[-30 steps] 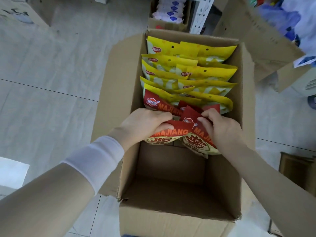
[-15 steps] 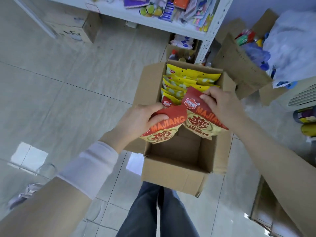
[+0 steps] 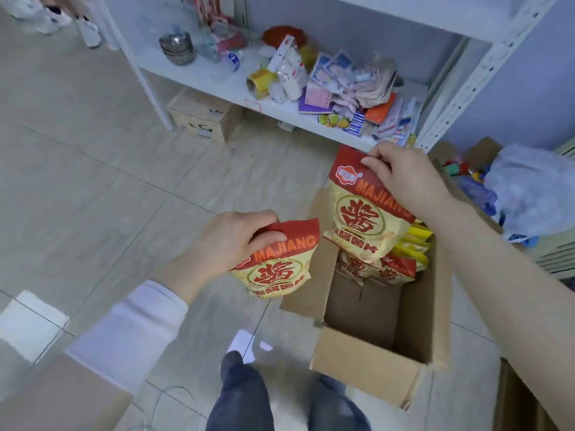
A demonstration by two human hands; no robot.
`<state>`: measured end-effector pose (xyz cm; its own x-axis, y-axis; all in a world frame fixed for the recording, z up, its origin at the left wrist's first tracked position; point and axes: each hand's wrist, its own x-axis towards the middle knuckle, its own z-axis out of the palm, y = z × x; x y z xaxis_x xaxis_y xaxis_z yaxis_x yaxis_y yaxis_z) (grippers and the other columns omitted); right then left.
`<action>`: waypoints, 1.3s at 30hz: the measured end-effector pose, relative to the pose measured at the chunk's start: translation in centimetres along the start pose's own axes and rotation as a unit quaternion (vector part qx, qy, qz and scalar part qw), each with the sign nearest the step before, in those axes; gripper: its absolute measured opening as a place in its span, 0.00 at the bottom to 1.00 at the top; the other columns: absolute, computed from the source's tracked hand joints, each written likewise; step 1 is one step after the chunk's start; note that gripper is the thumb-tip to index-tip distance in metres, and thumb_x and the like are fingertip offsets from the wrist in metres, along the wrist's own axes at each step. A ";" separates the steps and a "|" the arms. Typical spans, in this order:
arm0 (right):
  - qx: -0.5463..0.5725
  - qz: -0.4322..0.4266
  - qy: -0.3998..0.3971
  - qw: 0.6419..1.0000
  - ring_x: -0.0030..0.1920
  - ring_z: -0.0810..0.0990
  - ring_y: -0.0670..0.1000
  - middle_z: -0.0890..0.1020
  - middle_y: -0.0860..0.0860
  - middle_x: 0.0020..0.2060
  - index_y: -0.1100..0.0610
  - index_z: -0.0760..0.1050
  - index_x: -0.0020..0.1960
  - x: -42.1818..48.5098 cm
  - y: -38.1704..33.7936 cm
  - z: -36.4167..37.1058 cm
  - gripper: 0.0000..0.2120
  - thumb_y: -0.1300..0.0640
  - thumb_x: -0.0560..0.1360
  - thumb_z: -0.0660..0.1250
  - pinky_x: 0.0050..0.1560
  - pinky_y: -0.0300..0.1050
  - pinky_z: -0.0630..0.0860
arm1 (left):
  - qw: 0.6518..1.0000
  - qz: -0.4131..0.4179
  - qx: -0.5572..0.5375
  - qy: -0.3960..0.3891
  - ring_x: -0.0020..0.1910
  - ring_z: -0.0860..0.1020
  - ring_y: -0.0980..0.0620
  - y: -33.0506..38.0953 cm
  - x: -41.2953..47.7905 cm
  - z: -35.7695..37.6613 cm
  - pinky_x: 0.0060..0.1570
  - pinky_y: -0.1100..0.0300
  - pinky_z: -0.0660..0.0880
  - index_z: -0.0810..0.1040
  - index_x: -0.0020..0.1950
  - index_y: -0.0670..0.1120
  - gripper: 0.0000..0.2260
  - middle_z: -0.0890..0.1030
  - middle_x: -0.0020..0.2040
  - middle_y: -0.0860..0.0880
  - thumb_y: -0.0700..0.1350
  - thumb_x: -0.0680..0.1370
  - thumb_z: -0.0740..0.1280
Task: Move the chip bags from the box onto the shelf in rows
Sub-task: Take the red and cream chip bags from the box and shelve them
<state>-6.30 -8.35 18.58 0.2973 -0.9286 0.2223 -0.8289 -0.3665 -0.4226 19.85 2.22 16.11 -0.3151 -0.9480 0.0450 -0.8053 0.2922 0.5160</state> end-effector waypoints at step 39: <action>-0.006 -0.118 0.107 0.987 0.40 0.80 0.56 0.83 0.56 0.41 0.59 0.76 0.49 53.2 -17.1 0.7 0.11 0.51 0.77 0.62 0.41 0.54 0.76 | 0.945 0.240 0.160 0.151 0.25 0.75 0.54 -29.3 33.5 -33.1 0.23 0.66 0.70 0.71 0.41 0.51 0.21 0.77 0.29 0.53 0.64 0.78 0.49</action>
<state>23.99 -51.49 36.99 0.3766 -0.7832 0.4948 -0.7547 -0.5691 -0.3263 49.48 -42.32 30.79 -0.5638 -0.6753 0.4755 -0.7322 0.6750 0.0905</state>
